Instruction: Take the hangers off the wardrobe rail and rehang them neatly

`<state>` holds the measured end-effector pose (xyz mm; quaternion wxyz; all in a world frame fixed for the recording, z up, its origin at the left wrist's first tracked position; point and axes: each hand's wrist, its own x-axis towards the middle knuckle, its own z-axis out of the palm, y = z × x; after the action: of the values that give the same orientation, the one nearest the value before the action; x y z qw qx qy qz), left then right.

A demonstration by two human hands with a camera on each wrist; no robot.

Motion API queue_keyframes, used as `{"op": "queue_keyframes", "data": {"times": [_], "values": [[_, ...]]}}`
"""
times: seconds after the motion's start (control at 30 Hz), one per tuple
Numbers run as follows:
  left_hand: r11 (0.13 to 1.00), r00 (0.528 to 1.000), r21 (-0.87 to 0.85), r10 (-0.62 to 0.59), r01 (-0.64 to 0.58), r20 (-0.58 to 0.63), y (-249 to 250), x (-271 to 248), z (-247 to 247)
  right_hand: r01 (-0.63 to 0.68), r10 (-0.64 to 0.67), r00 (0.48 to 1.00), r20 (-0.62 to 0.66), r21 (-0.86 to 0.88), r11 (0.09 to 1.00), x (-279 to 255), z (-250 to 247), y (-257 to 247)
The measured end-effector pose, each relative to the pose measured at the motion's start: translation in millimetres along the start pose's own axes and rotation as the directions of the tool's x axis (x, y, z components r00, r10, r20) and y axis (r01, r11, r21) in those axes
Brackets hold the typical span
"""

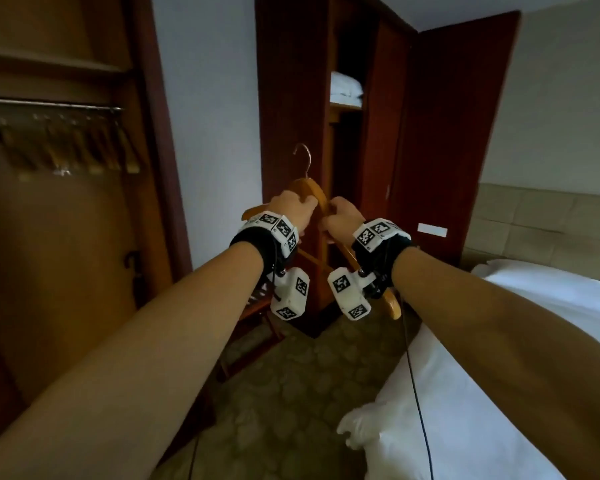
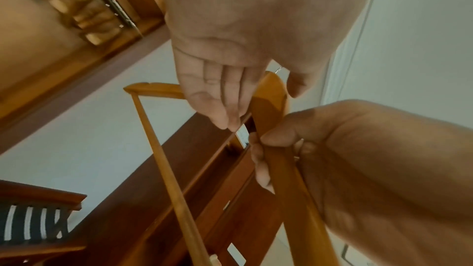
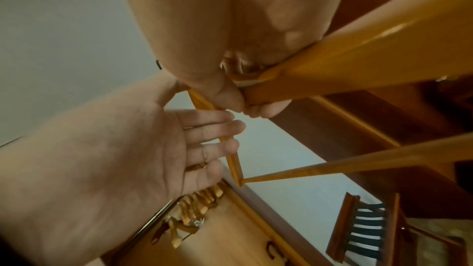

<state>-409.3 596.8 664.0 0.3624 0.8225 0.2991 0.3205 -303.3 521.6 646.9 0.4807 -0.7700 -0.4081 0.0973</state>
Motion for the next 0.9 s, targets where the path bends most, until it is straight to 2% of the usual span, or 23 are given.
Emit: {"op": "queue_keyframes", "data": {"times": [0.13, 0.37, 0.47, 0.57, 0.7, 0.8, 0.9], "values": [[0.995, 0.999, -0.087, -0.046, 0.047, 0.004, -29.2, 9.3, -56.8, 0.12, -0.117, 0.991, 0.068, -0.043, 0.992, 8.3, 48.9, -49.9], [0.993, 0.99, -0.109, -0.058, 0.044, -0.127, -100.6, 40.5, -173.0, 0.267, -0.262, 0.953, 0.154, -0.011, 0.964, 31.8, 152.6, -135.3], [0.993, 0.984, -0.108, -0.068, 0.05, -0.167, -129.7, 52.8, -221.8, 0.253, -0.26, 0.941, 0.214, 0.06, 0.965, 41.5, 197.5, -169.4], [0.979, 0.974, -0.191, -0.108, 0.07, -0.197, -157.7, 67.5, -263.1, 0.237, -0.256, 0.928, 0.27, 0.102, 0.966, 50.5, 236.9, -193.8], [0.953, 0.957, -0.296, -0.144, 0.066, -0.25, -188.7, 82.6, -308.1, 0.219, -0.226, 0.913, 0.341, 0.06, 0.974, 62.6, 276.6, -213.6], [0.928, 0.943, -0.367, -0.176, 0.064, -0.282, -210.3, 97.9, -335.9, 0.26, -0.235, 0.893, 0.383, -0.014, 0.966, 74.1, 299.5, -221.1], [0.91, 0.925, -0.411, -0.203, 0.057, -0.321, -225.2, 112.4, -357.5, 0.278, -0.261, 0.877, 0.403, 0.017, 0.96, 90.1, 323.6, -223.6]]}}
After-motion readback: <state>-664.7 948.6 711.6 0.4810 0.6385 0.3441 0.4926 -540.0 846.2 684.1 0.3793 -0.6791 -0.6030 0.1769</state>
